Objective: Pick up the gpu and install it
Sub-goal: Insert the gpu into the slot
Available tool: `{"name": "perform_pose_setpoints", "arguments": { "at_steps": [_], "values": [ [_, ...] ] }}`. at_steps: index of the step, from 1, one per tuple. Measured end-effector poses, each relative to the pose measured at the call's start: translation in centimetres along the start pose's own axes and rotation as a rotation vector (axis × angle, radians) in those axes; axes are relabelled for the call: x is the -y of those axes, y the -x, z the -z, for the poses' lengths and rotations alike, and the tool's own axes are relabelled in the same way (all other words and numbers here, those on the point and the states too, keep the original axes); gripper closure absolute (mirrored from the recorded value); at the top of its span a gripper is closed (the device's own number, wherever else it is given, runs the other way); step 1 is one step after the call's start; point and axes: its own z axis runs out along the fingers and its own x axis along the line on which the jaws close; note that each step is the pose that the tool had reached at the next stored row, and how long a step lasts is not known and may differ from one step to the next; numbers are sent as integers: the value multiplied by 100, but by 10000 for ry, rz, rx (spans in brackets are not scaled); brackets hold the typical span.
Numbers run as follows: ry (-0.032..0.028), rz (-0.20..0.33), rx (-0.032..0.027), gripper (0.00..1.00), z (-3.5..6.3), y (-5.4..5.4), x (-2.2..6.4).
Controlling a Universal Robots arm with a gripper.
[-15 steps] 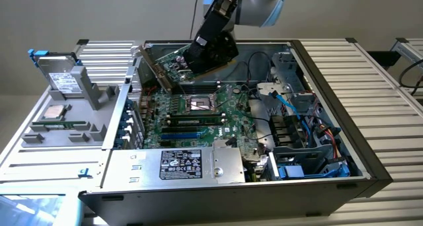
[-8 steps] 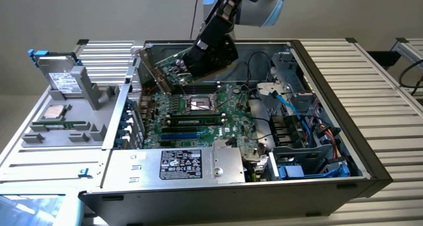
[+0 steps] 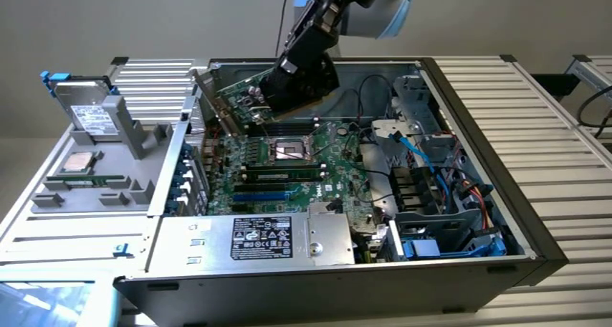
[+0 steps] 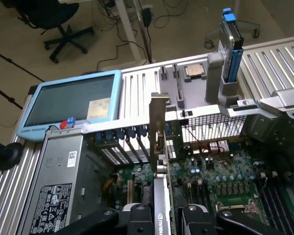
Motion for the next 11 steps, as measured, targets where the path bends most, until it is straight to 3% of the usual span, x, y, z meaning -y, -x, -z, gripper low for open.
{"name": "perform_pose_setpoints", "arguments": {
  "at_steps": [9, 11],
  "values": [
    [232, 72, -66, 72, -69, 32, 133],
    [307, 90, -85, 72, -88, 37, 147]
  ]
}}
